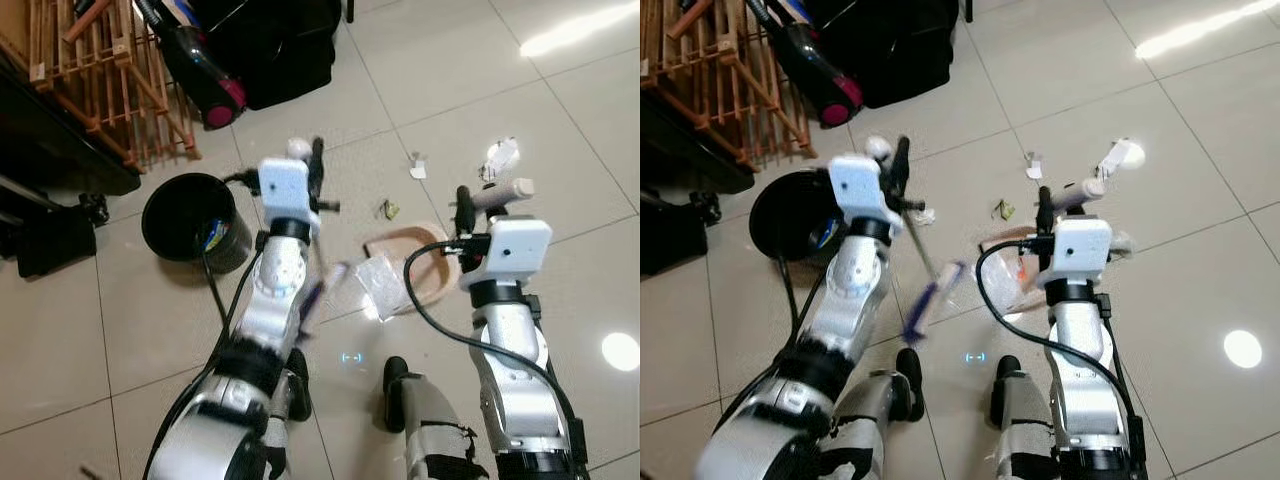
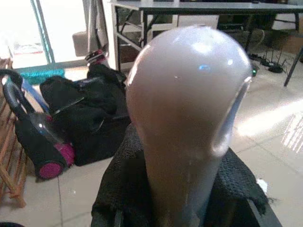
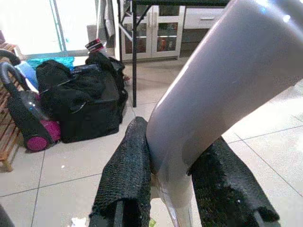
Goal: Sweep floor
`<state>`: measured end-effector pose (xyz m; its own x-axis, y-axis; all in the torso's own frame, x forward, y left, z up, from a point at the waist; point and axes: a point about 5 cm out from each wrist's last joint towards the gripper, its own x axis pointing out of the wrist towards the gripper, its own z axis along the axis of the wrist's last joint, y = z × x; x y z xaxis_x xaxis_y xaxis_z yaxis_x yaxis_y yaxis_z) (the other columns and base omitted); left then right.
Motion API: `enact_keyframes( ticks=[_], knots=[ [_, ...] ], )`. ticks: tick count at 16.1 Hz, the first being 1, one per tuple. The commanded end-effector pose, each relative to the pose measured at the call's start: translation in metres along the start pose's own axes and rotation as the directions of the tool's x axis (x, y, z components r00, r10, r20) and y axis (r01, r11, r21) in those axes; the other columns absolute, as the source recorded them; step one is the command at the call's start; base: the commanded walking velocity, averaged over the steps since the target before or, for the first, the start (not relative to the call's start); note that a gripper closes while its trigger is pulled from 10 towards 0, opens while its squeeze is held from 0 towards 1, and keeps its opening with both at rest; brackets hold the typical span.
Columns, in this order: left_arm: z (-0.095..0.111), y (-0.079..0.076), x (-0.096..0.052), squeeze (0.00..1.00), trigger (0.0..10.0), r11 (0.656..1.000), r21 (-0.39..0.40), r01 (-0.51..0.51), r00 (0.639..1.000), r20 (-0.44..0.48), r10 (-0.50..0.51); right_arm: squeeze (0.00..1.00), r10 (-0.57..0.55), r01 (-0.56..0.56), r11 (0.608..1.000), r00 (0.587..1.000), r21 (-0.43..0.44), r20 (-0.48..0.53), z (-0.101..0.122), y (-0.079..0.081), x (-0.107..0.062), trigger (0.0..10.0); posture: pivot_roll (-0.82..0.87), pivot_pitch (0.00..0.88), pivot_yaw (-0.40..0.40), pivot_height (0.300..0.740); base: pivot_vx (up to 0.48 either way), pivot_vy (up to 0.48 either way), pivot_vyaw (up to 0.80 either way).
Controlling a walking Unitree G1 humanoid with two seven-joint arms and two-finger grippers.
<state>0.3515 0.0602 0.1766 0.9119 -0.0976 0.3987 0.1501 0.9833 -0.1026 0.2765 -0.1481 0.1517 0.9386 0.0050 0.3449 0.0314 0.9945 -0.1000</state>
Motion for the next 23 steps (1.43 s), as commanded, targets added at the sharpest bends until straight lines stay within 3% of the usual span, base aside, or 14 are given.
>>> enact_keyframes(
  ticks=[1, 6, 7, 13, 15, 17, 19, 20, 23],
  knots=[
    [-0.011, -0.009, -0.005, 0.00, 10.0, 0.992, -0.106, -0.062, 0.996, -0.064, 0.055, 0.00, 0.052, -0.041, 0.995, 0.991, 0.091, -0.125, -0.020, 0.016, -0.014, 10.0, -0.03, 0.416, 0.130, 0.740, 0.000, 0.000, 0.00],
    [0.017, -0.023, 0.028, 0.00, 10.0, 0.974, -0.206, -0.090, 0.995, 0.021, 0.096, 0.00, 0.063, -0.052, 0.994, 0.990, 0.094, -0.124, -0.019, 0.018, -0.015, 10.0, -0.04, 0.408, 0.127, 0.740, 0.000, 0.000, 0.00],
    [0.032, -0.026, 0.039, 0.00, 10.0, 0.964, -0.250, -0.095, 0.990, 0.074, 0.117, 0.00, 0.067, -0.055, 0.994, 0.990, 0.094, -0.124, -0.018, 0.018, -0.016, 10.0, -0.04, 0.407, 0.125, 0.740, 0.000, 0.000, 0.00],
    [0.061, -0.032, 0.055, 0.00, 10.0, 0.932, -0.351, -0.086, 0.973, 0.172, 0.155, 0.00, 0.077, -0.065, 0.994, 0.989, 0.090, -0.129, -0.019, 0.017, -0.015, 10.0, -0.05, 0.386, 0.115, 0.740, 0.000, 0.000, 0.00],
    [0.081, -0.033, 0.064, 0.00, 10.0, 0.918, -0.393, -0.056, 0.958, 0.237, 0.160, 0.00, 0.079, -0.068, 0.993, 0.988, 0.092, -0.132, -0.019, 0.017, -0.015, 10.0, -0.05, 0.375, 0.109, 0.740, 0.000, 0.000, 0.00],
    [0.091, -0.036, 0.068, 0.00, 10.0, 0.921, -0.390, -0.010, 0.955, 0.269, 0.124, 0.00, 0.067, -0.053, 0.993, 0.988, 0.104, -0.141, -0.021, 0.015, -0.016, 10.0, -0.04, 0.367, 0.107, 0.740, 0.000, 0.000, 0.00],
    [0.108, -0.044, 0.071, 0.00, 10.0, 0.939, -0.293, 0.180, 0.936, 0.344, -0.072, 0.00, -0.012, 0.045, 0.986, 0.980, 0.159, -0.199, -0.032, 0.007, -0.020, 10.0, -0.01, 0.368, 0.106, 0.740, 0.000, 0.000, 0.00],
    [0.111, -0.043, 0.069, 0.00, 10.0, 0.939, -0.259, 0.227, 0.924, 0.361, -0.124, 0.00, -0.045, 0.086, 0.981, 0.972, 0.171, -0.231, -0.038, 0.005, -0.022, 10.0, 0.00, 0.367, 0.107, 0.740, 0.000, 0.000, 0.00],
    [0.116, -0.015, 0.057, 0.00, 10.0, 0.951, -0.116, 0.287, 0.894, 0.388, -0.223, 0.00, -0.158, 0.224, 0.958, 0.935, 0.182, -0.319, -0.053, -0.006, -0.029, 10.0, 0.00, 0.365, 0.109, 0.740, 0.000, 0.000, 0.00]
  ],
)
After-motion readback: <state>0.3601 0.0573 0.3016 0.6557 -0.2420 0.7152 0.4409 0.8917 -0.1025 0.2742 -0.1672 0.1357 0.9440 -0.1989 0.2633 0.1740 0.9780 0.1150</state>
